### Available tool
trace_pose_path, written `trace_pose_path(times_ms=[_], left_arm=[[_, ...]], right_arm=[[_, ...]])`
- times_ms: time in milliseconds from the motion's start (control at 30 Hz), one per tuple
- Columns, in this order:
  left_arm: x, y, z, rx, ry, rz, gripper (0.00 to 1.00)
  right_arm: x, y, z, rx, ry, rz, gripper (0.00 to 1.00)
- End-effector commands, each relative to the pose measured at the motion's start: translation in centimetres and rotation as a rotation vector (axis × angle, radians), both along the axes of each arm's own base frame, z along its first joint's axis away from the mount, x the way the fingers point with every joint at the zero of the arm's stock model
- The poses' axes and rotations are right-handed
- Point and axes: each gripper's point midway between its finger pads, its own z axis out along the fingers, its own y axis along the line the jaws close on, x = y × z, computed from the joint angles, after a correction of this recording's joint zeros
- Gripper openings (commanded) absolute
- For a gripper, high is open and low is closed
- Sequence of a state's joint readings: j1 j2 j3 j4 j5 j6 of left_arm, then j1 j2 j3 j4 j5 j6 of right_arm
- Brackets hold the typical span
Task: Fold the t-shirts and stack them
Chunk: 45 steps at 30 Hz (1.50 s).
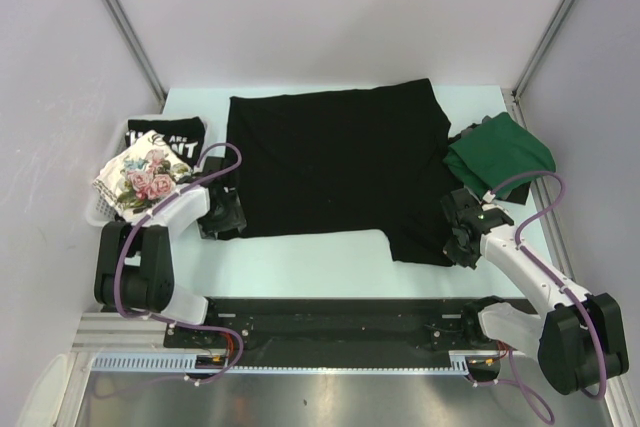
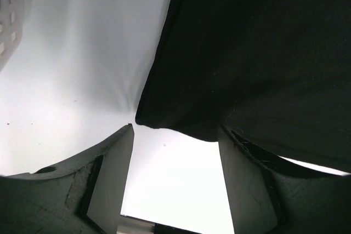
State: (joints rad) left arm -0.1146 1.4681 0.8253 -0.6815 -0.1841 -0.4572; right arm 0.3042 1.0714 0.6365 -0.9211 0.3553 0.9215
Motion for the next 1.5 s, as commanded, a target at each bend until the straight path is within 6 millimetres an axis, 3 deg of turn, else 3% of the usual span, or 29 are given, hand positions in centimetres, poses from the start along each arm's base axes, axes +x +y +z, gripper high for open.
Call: trace_pose_path(times_ms=[0,367,700,1000,1133,1467], left_arm=[[-0.9,0.6,-1.0,-0.003,0.041,0.069,0.68],[-1.7,1.0,-1.6,0.018,0.075,0.083,0.69],[-0.7,0.5,-2.0,-0.011,0.052,0.073,0.66],[-0.2,0.3,-2.0,-0.026,0.04,0.067,0.52],[-0.2,0.5,-1.8,-0.015,0.046,0.061,0.4],[-0.1,1.7,-0.1,0.05,0.019,0.062,0.52]], right_arm=[[0.5,-0.2,1.0,-0.014,-0.013,0.005,0.0],[0.5,-0.1,0.8,-0.011,-0.005,0.012,0.0],[0.4,-0.1,0.6,-0.013,0.005,0.016,0.0],[0.4,-0.1,0.6,-0.011,0.009,0.016,0.0],[0.4,-0.1,0.6,-0.011,0.012,0.019,0.0],[0.4,-0.2,0.6,-0.015,0.007,0.011,0.0]])
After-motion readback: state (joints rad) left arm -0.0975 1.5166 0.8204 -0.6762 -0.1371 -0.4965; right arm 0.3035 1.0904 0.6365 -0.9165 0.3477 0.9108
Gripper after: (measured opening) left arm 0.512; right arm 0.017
